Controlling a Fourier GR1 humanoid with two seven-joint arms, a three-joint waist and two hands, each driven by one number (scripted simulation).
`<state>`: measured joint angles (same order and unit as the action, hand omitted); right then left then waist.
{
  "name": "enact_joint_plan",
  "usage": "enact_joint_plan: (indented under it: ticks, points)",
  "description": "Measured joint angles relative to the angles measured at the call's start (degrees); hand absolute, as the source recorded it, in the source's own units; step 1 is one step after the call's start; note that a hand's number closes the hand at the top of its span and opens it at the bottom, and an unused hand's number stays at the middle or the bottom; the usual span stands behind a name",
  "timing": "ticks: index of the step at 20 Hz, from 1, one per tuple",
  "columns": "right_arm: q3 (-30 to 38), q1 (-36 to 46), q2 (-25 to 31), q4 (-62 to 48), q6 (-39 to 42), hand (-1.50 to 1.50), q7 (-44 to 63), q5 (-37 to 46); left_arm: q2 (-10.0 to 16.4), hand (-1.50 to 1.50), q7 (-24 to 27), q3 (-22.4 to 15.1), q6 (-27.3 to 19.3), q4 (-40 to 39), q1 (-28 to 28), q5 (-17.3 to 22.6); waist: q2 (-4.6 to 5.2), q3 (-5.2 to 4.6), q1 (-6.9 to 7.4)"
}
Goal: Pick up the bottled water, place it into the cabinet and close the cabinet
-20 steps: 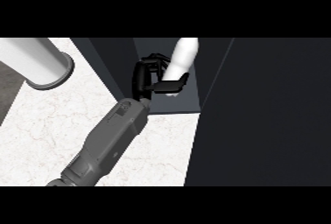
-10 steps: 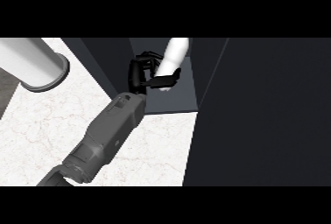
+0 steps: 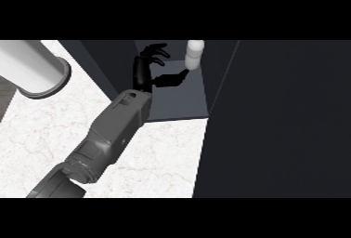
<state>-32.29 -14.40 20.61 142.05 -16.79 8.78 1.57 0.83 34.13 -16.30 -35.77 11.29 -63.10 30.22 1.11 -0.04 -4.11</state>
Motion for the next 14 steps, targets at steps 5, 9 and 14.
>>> enact_joint_plan:
  ticks: [5, 9, 14]
  points:
    - [-0.32, -0.44, 0.02, -0.01, 0.30, -1.50, -0.98, -0.28, -0.16, -1.50, 2.05, 1.76, 1.46, -2.85, -0.94, 0.24, 0.29, -0.02, -0.43]
    - [-0.59, -1.17, 0.29, -0.01, 0.63, -1.50, -2.00, -0.44, -0.25, -1.50, 3.43, 3.14, 2.59, -3.90, -1.51, 0.71, 0.34, -0.03, -0.60]
    - [-0.66, -0.93, -0.02, -0.33, 0.72, -1.50, -2.41, -0.66, -0.50, -1.50, 4.42, 4.37, 4.45, -4.74, -2.40, 1.02, 0.39, -0.03, -0.53]
